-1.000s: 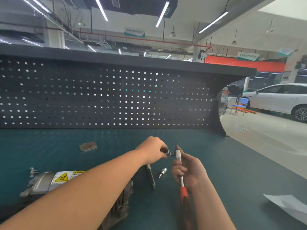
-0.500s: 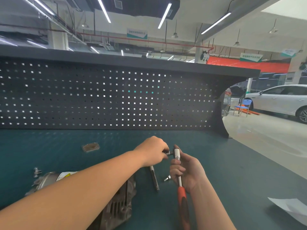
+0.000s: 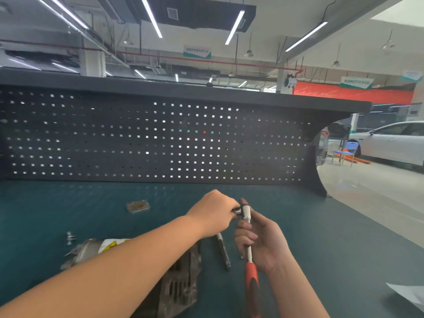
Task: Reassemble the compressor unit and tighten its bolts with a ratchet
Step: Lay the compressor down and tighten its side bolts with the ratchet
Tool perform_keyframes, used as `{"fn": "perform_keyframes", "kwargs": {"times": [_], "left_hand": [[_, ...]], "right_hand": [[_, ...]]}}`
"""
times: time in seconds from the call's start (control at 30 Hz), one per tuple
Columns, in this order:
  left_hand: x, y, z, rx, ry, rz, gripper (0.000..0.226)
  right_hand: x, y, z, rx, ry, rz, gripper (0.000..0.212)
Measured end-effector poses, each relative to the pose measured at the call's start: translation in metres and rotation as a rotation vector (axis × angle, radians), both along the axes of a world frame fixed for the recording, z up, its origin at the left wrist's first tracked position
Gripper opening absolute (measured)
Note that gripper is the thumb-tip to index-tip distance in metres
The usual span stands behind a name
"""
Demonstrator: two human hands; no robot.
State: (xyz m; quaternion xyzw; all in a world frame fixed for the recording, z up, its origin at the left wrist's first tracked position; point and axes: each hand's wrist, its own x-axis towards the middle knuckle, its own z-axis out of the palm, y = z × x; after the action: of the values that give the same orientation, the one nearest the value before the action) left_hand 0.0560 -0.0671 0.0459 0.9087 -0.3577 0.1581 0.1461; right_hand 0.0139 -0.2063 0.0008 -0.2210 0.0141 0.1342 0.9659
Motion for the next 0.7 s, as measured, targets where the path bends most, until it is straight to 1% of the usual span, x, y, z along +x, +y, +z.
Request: {"fn": "perform_keyframes", "kwargs": {"times": [0.03,0.07,0.13,0.17,0.23,0.27,0.3,0.33,0.37,0.4,0.47,0.57,0.63,0.7], "left_hand": [[-0.003,0.006,0.003,-0.062,0.060,-0.018,0.022],[-0.005,0.015,0.006,-0.116,0.127,-0.033,0.029],[-0.006,0.045,0.018,-0.195,0.239,0.015,0.044],[-0.003,0.068,0.025,-0.240,0.255,0.096,0.041],[0.005,0.133,0.032,-0.304,0.230,0.363,0.027],[0.008,0.171,0.030,-0.294,0.228,0.529,0.024],[0.009,0.209,0.023,-0.253,0.254,0.686,0.022],[0.008,0.243,0.010,-0.201,0.309,0.809,0.021],[0.005,0.269,-0.006,-0.155,0.370,0.886,0.020],[0.003,0.286,-0.024,-0.147,0.423,0.913,0.019],[0.003,0.300,-0.060,-0.227,0.464,0.871,0.024],[0.009,0.301,-0.093,-0.253,0.410,0.835,0.042],[0.017,0.303,-0.101,-0.239,0.358,0.850,0.040],[0.025,0.304,-0.104,-0.198,0.317,0.852,0.032]], "right_hand": [[0.000,0.002,0.000,-0.004,-0.035,0.028,0.021],[0.000,0.003,0.000,-0.010,-0.066,0.058,0.028],[-0.001,0.001,0.000,-0.036,-0.080,0.090,0.043],[-0.001,-0.001,-0.001,-0.069,-0.072,0.085,0.042],[0.001,-0.007,-0.004,-0.151,-0.037,0.030,0.028],[0.004,-0.010,-0.007,-0.182,-0.005,-0.013,0.022],[0.006,-0.012,-0.011,-0.190,0.025,-0.064,0.022],[0.010,-0.015,-0.016,-0.186,0.055,-0.115,0.026],[0.012,-0.019,-0.020,-0.181,0.082,-0.152,0.030],[0.014,-0.021,-0.024,-0.180,0.098,-0.175,0.030],[0.017,-0.024,-0.032,-0.184,0.102,-0.190,0.026],[0.020,-0.026,-0.036,-0.167,0.071,-0.208,0.010],[0.018,-0.026,-0.032,-0.129,0.042,-0.182,0.017],[0.012,-0.026,-0.025,-0.091,0.016,-0.166,0.021]]}}
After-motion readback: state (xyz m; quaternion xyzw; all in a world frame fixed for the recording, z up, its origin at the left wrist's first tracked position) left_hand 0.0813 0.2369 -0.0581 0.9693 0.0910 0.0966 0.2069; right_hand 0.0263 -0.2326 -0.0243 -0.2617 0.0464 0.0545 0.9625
